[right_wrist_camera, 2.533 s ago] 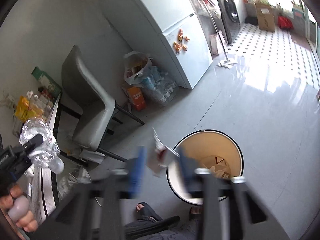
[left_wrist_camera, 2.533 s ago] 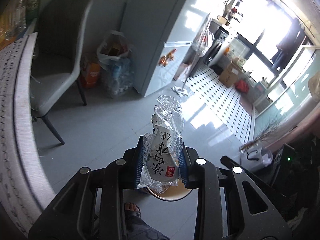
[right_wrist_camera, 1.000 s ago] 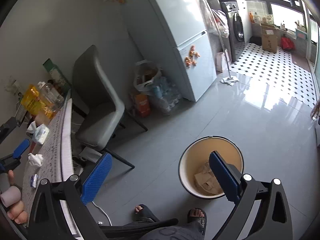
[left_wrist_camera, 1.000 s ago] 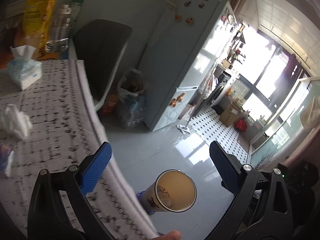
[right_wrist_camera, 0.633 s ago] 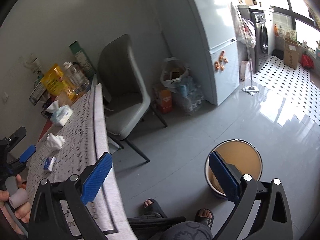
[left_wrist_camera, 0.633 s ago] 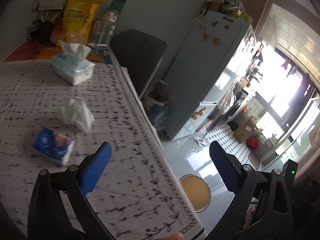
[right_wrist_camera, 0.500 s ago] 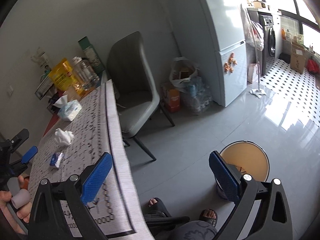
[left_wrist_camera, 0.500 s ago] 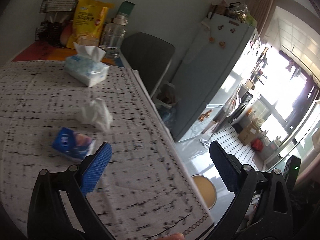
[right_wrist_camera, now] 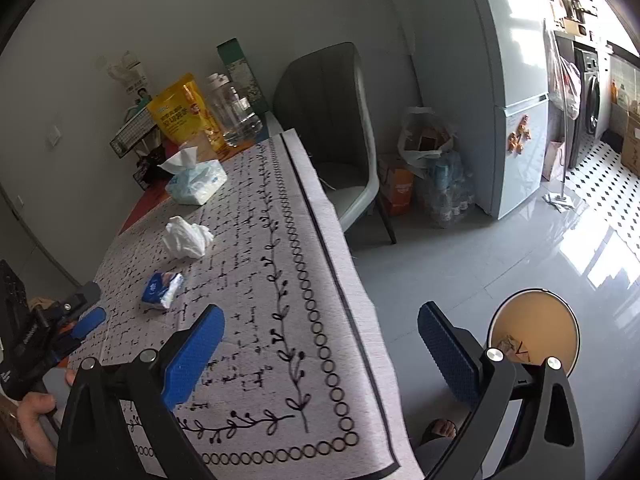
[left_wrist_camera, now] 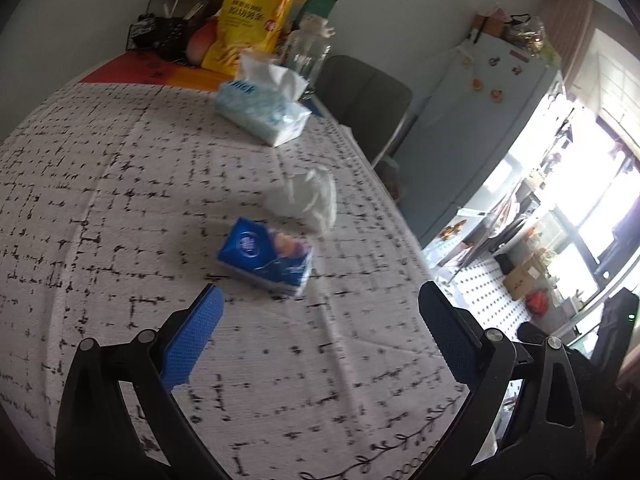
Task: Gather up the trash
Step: 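Move both tools back over the table toward the blue tissue packet, then grasp the blue tissue packet with the left gripper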
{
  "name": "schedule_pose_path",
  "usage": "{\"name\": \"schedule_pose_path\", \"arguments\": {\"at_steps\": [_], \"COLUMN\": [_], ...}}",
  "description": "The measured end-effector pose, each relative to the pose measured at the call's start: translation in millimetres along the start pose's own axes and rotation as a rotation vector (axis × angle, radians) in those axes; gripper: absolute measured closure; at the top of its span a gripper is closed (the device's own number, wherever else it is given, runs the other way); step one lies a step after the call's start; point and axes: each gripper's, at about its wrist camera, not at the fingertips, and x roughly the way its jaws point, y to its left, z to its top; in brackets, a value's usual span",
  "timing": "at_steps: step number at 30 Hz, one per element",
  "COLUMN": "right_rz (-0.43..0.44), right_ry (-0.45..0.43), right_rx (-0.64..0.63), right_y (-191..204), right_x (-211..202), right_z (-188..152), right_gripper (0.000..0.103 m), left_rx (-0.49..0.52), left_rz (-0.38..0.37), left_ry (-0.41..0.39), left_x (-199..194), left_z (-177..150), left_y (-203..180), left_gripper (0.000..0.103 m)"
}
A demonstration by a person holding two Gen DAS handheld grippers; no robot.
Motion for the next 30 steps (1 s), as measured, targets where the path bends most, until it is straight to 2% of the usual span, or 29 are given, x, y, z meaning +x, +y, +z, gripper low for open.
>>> {"name": "schedule_pose_path", "arguments": {"at_steps": [7, 10, 18, 21, 30], "right_rz": [0.043, 0.057, 0.035, 0.024, -0.021], "right_ry": [0.017, 0.028, 0.04, 0.032, 0.039], "right_rx": [0.005, 0.008, 0.007, 0.017, 0.046], "right_y": [5.1, 2.5, -5.0, -9.0, -23.3], "right_x": [5.3, 9.4, 17.4, 17.0, 16.8], "right_z": [-1.8, -3.4, 2.9, 6.9, 8.3], "right_gripper": [0.008, 0.008, 0.008, 0.008, 0.008], "left_rx": [0.066, 0.061, 0.081, 0.09, 0.096], "left_rz": [0.096, 0.123, 0.151, 0.204, 0.199], "left_ry": [0.049, 0.079, 0.124, 0.151, 0.171], "left_x": [28.2, 43.4, 70.0, 80.3, 99.6], "left_z": [1.0, 0.9, 8.7, 14.2, 20.8], "left_y": [-4.3, -2.7, -1.6, 0.4, 5.0], "left_gripper": [0.006, 0.006, 0.006, 0.006, 0.009]}}
